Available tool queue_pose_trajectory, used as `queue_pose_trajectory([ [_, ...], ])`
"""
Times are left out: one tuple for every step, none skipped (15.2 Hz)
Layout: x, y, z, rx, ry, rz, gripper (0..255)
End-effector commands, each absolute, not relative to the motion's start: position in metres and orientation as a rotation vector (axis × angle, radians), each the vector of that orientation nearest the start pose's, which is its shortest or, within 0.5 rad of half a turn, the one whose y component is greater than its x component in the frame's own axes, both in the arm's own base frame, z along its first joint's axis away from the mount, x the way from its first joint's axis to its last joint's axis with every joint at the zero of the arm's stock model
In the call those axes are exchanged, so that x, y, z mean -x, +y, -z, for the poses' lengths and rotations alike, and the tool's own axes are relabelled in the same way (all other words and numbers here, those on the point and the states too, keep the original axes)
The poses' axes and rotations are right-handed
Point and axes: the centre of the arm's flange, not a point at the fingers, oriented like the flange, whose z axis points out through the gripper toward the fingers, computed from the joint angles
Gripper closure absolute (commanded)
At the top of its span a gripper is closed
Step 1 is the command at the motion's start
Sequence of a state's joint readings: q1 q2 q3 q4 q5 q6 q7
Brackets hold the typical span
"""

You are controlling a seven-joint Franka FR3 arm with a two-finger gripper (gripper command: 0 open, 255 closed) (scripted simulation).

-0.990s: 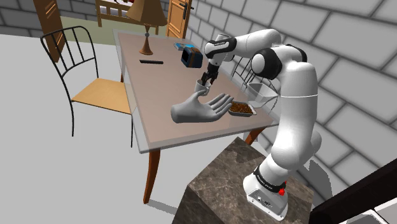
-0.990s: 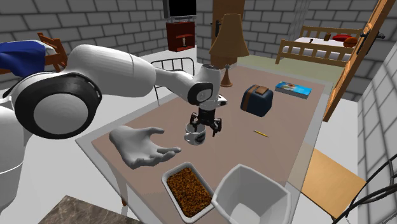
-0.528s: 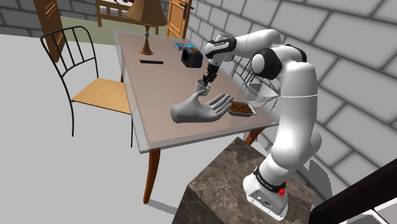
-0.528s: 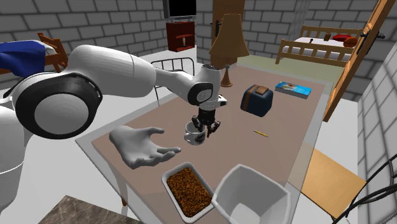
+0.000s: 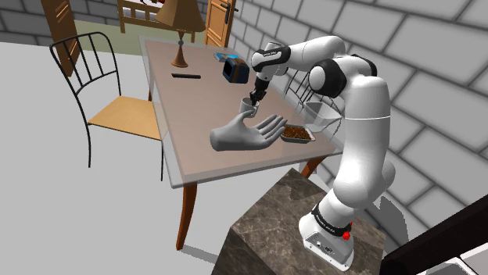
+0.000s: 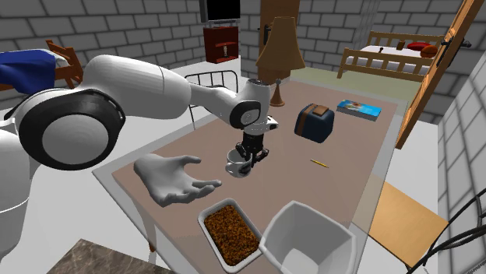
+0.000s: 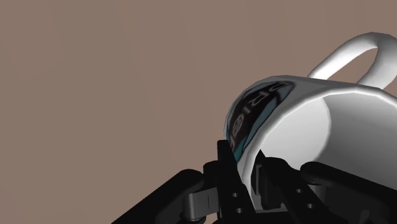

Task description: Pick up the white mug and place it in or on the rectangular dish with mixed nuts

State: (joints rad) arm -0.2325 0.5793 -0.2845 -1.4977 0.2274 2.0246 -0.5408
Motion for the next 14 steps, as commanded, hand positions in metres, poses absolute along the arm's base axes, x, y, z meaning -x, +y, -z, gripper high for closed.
queue_pose_trajectory([
  [-0.630,-0.306,-0.344,3.086,0.057,0.002,255],
  [-0.630,-0.306,-0.350,3.086,0.057,0.002,255],
  [-0.630,-0.306,-0.355,3.086,0.057,0.002,255],
  [-0.631,-0.306,-0.360,3.086,0.057,0.002,255],
  [-0.631,-0.306,-0.365,3.086,0.057,0.002,255],
  [-0.631,-0.306,-0.371,3.086,0.057,0.002,255],
  [-0.631,-0.306,-0.376,3.086,0.057,0.002,255],
  [-0.631,-0.306,-0.381,3.086,0.057,0.002,255],
  [-0.631,-0.306,-0.387,3.086,0.057,0.002,255],
  [-0.631,-0.306,-0.392,3.086,0.057,0.002,255],
  [-0.631,-0.306,-0.397,3.086,0.057,0.002,255],
  [-0.631,-0.306,-0.402,3.086,0.057,0.002,255],
  [-0.631,-0.306,-0.408,3.086,0.057,0.002,255],
  [-0.631,-0.306,-0.413,3.086,0.057,0.002,255],
])
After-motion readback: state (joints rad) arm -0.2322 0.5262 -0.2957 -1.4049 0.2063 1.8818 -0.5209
